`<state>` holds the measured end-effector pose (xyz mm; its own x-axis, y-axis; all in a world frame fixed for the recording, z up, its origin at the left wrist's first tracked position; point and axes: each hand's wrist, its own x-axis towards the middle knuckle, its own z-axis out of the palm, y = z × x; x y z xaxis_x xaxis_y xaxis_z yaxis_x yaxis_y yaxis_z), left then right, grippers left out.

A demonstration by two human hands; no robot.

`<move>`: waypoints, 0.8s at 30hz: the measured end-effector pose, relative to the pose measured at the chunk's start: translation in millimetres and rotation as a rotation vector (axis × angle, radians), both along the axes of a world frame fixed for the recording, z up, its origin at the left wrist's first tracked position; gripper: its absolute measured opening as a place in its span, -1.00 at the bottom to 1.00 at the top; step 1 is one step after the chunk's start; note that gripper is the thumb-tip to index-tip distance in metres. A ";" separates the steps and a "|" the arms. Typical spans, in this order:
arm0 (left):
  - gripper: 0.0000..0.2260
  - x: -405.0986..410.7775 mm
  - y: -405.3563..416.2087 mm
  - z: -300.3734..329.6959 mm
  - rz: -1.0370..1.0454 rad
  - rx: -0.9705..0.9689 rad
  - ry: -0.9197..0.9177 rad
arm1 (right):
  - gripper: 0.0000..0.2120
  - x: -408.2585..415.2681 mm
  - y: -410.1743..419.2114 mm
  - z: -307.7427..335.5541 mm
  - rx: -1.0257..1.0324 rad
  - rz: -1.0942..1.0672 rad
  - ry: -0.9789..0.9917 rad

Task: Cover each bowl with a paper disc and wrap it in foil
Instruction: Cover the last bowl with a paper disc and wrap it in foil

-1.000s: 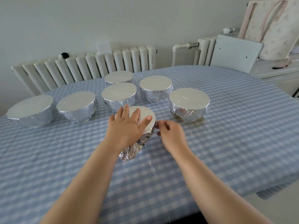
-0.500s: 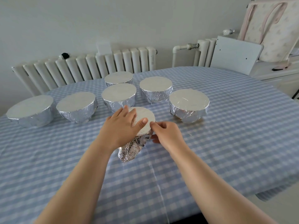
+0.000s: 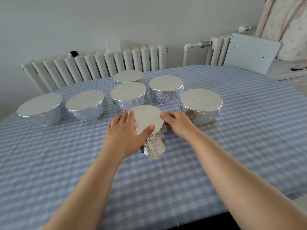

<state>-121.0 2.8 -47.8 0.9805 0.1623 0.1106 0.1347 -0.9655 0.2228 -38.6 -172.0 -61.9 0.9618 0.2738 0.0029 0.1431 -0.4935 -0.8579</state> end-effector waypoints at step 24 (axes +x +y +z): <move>0.04 -0.4 0.8 -10.4 0.000 -0.051 -0.064 | -0.74 -54.6 43.2 -24.9 0.576 -0.571 0.132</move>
